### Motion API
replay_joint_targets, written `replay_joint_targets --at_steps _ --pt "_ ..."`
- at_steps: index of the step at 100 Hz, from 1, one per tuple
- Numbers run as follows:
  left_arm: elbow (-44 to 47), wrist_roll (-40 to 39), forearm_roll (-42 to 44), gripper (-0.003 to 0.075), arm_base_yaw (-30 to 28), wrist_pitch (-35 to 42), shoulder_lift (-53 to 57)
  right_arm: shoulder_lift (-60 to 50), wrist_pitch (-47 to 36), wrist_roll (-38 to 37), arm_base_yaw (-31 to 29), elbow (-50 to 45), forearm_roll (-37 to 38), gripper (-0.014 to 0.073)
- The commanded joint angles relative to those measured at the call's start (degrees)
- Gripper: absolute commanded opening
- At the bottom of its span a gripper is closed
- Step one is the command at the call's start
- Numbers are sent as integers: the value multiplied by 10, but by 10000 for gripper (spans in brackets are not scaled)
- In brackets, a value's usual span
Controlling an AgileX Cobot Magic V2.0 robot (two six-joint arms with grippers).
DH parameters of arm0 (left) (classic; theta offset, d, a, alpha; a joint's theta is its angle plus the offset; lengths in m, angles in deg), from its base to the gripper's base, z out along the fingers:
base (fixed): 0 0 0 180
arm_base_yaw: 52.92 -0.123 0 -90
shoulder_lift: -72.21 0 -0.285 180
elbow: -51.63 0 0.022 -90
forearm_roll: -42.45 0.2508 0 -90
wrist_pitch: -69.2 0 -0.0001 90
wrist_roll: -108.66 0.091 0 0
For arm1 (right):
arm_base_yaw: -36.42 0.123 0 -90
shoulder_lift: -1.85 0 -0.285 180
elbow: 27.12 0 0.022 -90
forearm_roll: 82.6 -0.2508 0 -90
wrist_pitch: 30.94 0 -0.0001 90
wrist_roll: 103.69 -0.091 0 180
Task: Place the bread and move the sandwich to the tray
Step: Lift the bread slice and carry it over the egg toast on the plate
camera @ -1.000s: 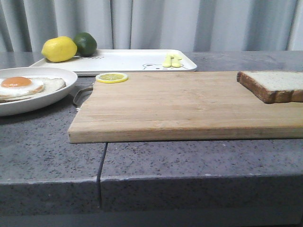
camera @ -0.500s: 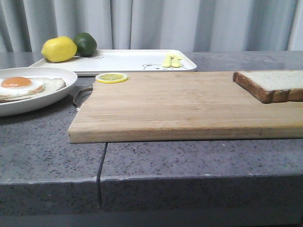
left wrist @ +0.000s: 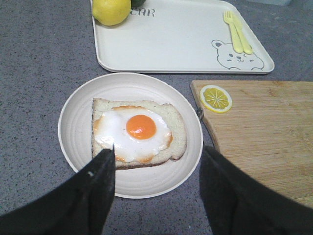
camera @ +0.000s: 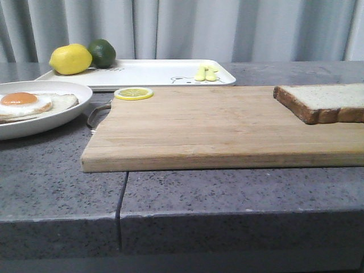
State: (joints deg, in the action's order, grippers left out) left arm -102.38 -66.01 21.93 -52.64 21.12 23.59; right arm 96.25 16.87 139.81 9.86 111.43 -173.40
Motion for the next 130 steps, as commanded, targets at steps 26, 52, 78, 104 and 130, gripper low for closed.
replay_joint_targets --at_steps 26,52,78,104,130 --pt "-17 2 -14 366 -2 42 -3 -116 71 -56 0 24 -26 -58" --pt "-17 2 -14 366 -2 42 -3 -204 75 -139 12 90 -30 -58" --pt "-17 2 -14 366 -2 42 -3 -228 -32 -169 167 124 -101 -58" --pt "-17 2 -14 366 -2 42 -3 -222 -251 -117 381 129 -168 -58" --pt "-17 2 -14 366 -2 42 -3 -134 -367 -118 548 199 -168 -58"
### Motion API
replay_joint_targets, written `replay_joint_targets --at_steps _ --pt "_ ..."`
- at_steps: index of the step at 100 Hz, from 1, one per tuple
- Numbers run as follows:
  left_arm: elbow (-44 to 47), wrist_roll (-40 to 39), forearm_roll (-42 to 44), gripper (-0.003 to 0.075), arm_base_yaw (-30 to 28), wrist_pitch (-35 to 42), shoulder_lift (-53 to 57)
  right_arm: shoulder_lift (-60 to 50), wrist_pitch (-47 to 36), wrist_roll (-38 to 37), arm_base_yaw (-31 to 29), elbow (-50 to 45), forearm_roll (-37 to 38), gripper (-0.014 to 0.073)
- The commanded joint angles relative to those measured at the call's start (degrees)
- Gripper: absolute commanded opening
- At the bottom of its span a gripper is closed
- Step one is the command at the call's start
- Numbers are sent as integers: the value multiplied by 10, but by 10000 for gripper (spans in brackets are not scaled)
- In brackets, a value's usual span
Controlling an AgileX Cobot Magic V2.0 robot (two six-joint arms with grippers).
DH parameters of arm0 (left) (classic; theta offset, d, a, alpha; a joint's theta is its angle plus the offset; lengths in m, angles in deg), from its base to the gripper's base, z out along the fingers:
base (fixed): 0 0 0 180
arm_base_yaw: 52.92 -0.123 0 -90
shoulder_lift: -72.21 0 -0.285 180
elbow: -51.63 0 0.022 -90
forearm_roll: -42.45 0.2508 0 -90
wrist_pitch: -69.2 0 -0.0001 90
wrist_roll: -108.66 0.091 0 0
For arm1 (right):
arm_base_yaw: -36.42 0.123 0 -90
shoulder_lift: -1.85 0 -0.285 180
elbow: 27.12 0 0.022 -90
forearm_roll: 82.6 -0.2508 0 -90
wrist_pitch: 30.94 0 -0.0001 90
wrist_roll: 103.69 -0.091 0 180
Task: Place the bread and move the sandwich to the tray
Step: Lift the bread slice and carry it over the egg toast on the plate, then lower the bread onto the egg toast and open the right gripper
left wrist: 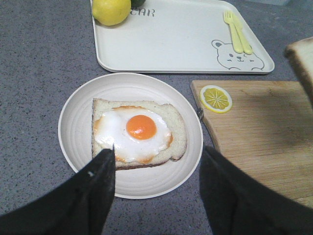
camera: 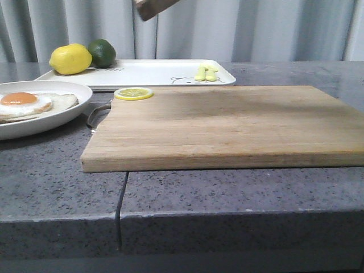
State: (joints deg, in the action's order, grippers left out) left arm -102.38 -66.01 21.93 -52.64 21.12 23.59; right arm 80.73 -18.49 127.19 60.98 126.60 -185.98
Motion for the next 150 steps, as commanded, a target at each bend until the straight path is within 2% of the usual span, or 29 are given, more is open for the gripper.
replay_joint_targets --at_steps 1,27,54,95,150 --pt "-17 2 -14 366 -2 42 -3 24 -15 8 40 51 -42 -58" --pt "-17 2 -14 366 -2 42 -3 165 -34 -22 138 184 -42 -58" --pt "-17 2 -14 366 -2 42 -3 266 -76 -44 192 284 -42 -58" --pt "-17 2 -14 366 -2 42 -3 337 -90 -92 209 309 -42 -58" --pt "-17 2 -14 366 -2 42 -3 352 -92 -75 216 308 -41 -58"
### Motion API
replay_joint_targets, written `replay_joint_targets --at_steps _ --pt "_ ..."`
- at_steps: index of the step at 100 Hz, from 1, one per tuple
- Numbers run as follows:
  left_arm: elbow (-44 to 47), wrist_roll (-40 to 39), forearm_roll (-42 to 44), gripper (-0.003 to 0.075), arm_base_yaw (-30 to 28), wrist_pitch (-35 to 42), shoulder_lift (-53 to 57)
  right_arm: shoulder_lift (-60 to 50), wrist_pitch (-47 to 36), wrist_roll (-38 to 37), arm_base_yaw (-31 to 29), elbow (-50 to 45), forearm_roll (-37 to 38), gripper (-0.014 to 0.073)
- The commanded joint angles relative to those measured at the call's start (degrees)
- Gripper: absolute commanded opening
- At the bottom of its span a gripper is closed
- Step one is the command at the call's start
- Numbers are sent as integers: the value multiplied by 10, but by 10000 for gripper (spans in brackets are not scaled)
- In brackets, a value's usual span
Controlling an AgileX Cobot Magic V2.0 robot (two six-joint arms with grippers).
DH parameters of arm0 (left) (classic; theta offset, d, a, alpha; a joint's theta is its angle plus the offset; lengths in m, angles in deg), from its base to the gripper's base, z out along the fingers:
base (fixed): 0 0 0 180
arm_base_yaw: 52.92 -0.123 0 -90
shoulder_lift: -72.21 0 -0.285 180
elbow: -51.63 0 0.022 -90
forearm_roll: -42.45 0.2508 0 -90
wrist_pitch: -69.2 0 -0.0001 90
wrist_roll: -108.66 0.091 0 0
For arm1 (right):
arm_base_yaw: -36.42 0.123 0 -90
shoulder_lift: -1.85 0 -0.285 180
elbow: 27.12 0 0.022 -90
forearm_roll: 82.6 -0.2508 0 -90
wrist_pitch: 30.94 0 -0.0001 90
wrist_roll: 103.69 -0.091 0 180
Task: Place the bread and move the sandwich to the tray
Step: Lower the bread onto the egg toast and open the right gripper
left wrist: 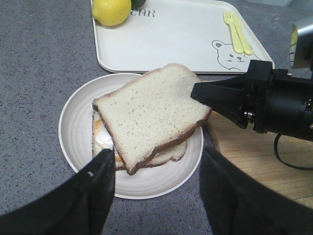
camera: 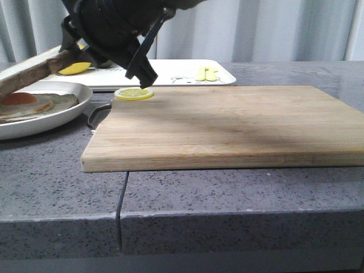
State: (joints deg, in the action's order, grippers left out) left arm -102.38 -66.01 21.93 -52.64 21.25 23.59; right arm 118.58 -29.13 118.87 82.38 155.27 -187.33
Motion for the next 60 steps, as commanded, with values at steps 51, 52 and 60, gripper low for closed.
replay_joint_targets --at_steps 51,52,60 --pt "-17 2 -14 366 -2 41 -3 -24 1 48 3 7 -27 121" --pt "-17 2 -14 366 -2 41 -3 -24 1 50 3 7 -27 131" --pt "-17 2 -14 366 -2 41 -3 -24 1 52 3 7 -27 251"
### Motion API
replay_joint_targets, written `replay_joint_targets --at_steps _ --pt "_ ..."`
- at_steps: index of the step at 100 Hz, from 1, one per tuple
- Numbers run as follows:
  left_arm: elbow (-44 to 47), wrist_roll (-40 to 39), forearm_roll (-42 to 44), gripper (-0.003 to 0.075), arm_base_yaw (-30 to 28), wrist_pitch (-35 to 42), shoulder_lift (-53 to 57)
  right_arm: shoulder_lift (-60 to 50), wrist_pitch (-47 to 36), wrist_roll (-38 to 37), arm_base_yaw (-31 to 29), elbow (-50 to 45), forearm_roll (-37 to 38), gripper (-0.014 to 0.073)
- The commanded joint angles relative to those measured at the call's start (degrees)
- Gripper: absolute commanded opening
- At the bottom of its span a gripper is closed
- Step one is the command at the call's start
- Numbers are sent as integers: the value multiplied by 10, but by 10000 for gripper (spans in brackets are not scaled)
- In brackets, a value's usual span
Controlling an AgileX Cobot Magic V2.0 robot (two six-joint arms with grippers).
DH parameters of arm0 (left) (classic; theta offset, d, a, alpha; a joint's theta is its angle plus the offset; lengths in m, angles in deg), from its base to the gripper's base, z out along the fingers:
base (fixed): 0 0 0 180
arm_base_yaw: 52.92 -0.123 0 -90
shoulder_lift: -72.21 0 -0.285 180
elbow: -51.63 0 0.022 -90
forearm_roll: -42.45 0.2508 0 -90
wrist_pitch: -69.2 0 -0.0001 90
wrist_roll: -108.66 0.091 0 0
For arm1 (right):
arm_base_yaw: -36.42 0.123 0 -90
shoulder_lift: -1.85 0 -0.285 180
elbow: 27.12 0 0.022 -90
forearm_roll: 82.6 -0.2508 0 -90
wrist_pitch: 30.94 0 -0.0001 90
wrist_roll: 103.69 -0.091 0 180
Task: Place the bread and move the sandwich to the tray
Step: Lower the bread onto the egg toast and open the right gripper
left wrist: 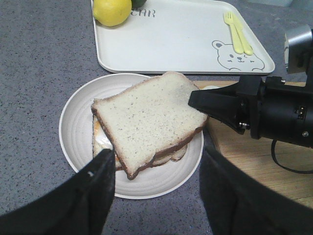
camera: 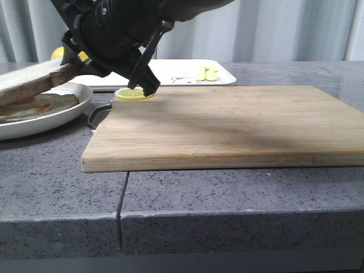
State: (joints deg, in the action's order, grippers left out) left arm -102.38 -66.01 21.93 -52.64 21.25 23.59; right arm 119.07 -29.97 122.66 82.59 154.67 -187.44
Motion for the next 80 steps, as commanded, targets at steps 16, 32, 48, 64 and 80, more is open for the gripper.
replay_joint_targets --at_steps 16,32,48,64,80 --pt "-17 2 -14 366 -2 41 -3 -28 5 14 1 14 -26 407" --pt "-17 2 -14 366 -2 41 -3 -28 -15 14 1 14 -26 449" --pt "-17 2 -14 366 -2 41 -3 -28 -24 15 1 14 -26 450" --pt "-17 2 -14 366 -2 41 -3 -31 -33 15 1 14 -17 450" --pt "-17 2 -14 366 -2 41 -3 -58 -48 15 -5 14 20 450"
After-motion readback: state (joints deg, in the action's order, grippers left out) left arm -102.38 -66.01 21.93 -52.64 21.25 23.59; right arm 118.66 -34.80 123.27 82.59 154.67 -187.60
